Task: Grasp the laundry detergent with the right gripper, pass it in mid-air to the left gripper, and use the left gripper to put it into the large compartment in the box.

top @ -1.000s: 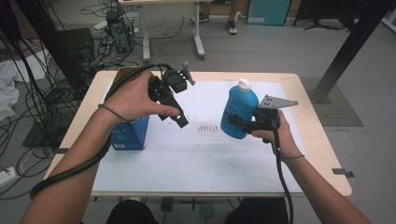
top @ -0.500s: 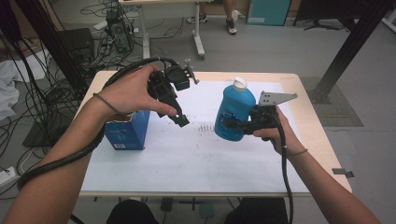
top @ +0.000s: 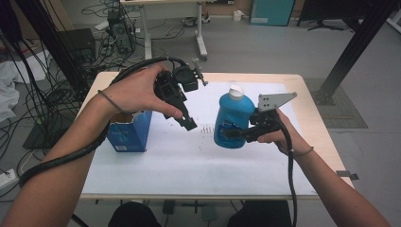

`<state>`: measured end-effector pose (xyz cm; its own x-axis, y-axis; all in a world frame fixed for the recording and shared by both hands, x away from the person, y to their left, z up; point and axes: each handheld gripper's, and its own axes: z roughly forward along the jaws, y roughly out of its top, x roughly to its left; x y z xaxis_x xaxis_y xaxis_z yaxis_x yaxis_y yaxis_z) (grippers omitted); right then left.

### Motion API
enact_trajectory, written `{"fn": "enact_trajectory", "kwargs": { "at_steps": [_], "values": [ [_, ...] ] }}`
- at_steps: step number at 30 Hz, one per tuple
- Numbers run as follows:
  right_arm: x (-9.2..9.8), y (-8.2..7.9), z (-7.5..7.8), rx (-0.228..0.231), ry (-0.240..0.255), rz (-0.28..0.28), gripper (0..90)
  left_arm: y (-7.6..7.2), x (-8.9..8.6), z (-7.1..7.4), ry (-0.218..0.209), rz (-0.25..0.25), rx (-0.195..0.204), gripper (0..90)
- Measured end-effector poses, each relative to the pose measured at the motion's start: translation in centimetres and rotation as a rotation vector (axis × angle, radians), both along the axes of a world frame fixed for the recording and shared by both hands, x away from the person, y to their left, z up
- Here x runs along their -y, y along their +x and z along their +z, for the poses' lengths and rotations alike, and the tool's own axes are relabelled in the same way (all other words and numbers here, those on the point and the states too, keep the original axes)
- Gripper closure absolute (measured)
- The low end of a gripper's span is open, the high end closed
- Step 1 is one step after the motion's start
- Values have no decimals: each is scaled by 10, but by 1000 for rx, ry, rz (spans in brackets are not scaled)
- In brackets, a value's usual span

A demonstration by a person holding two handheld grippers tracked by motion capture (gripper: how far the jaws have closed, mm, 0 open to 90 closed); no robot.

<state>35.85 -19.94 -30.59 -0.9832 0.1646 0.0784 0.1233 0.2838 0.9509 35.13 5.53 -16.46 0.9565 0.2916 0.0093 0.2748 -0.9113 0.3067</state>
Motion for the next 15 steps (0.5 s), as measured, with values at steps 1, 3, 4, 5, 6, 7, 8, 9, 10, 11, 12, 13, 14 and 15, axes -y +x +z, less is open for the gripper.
{"fn": "enact_trajectory", "kwargs": {
  "at_steps": [1, 3, 4, 5, 6, 7, 8, 9, 10, 11, 12, 13, 14, 15],
  "values": [
    [-1, -1, 1, 1, -2, 10, 437, 0, 1, 0, 2, -3, 3, 86],
    [-4, -2, 2, 3, -2, 30, 437, -1, 5, 1, -2, -16, 4, 86],
    [-4, -2, 2, 3, -2, 30, 437, -1, 5, 1, -2, -16, 4, 86],
    [-5, -2, 3, 3, -2, 42, 437, -1, 6, 2, -3, -23, 5, 86],
    [-6, -3, 4, 1, -1, 58, 437, -1, 7, 2, -6, -26, 7, 87],
    [-6, -3, 4, 1, -1, 58, 437, -2, 8, 3, -13, -34, 15, 87],
    [-8, -3, 4, 3, 1, 71, 437, -2, 9, 4, -21, -38, 16, 89],
    [-9, -3, 5, 3, 0, 78, 437, -3, 11, 4, -29, -46, 11, 89],
    [-11, -3, 5, 7, 4, 93, 437, -4, 13, 5, -33, -60, 10, 89],
    [-13, -4, 5, 8, 2, 101, 437, -5, 15, 5, -33, -68, 8, 89],
    [-13, -4, 5, 8, 2, 101, 437, -5, 15, 5, -33, -68, 8, 88],
    [-14, -4, 6, 8, -1, 107, 437, -6, 17, 6, -31, -74, 8, 88],
    [-16, -4, 6, 9, -4, 115, 437, -6, 19, 6, -33, -77, 9, 88],
    [-19, -5, 7, 11, -8, 126, 437, -7, 21, 6, -34, -86, 7, 89]
  ]
}}
